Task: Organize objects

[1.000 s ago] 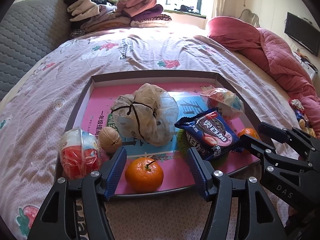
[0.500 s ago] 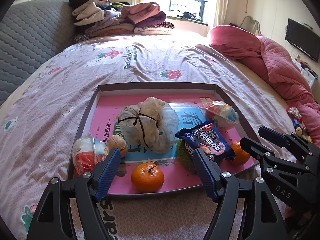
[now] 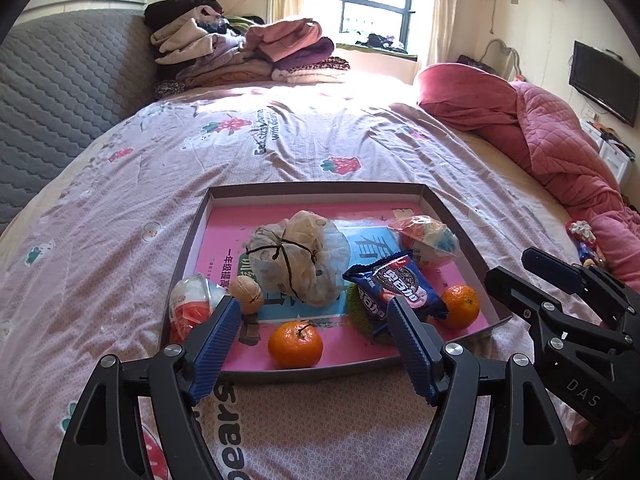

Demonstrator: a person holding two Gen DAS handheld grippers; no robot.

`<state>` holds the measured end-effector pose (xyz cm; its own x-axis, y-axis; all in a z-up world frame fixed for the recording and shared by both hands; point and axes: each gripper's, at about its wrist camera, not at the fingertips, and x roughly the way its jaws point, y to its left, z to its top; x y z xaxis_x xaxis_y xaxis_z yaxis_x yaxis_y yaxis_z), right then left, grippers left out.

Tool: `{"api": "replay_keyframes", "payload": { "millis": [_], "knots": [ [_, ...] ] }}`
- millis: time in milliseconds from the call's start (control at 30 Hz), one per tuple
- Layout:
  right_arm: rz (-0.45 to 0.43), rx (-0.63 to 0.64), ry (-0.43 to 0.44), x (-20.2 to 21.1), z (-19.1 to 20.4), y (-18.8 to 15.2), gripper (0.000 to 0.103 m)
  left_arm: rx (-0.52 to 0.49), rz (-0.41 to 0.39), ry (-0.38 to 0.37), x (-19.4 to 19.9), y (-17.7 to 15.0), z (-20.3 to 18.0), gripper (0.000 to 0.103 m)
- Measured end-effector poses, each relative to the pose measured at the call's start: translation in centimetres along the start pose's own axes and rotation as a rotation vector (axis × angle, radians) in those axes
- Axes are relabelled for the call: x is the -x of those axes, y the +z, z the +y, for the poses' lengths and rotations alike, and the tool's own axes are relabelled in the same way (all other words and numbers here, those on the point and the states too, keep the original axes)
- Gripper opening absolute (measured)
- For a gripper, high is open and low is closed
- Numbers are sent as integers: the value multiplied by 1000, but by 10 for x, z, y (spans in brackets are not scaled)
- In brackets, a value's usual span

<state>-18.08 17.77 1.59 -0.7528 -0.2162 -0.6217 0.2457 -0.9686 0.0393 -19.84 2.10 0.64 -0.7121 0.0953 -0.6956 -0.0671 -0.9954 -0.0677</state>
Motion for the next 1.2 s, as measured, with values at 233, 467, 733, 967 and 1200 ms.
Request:
{"api": "replay_keyframes", "payload": {
  "millis": [233,467,733,967,1200],
  "knots": [
    [-41,2,10,26,9,1,52,-6,-20,6,23,-1,-1,77],
    [-71,-9,3,49,11,-9,52,1,-51,15,48,-5,2,77],
    [-72,-21,-2,62,12,-19,53,18,-54,32,58,-21,10,77],
    [-57,-25,-15,68,15,-29,53,22,-30,35,60,-41,16,77],
    [-40,-22,-23,70,22,-41,53,23,-28,46,62,-53,20,77]
  ]
}}
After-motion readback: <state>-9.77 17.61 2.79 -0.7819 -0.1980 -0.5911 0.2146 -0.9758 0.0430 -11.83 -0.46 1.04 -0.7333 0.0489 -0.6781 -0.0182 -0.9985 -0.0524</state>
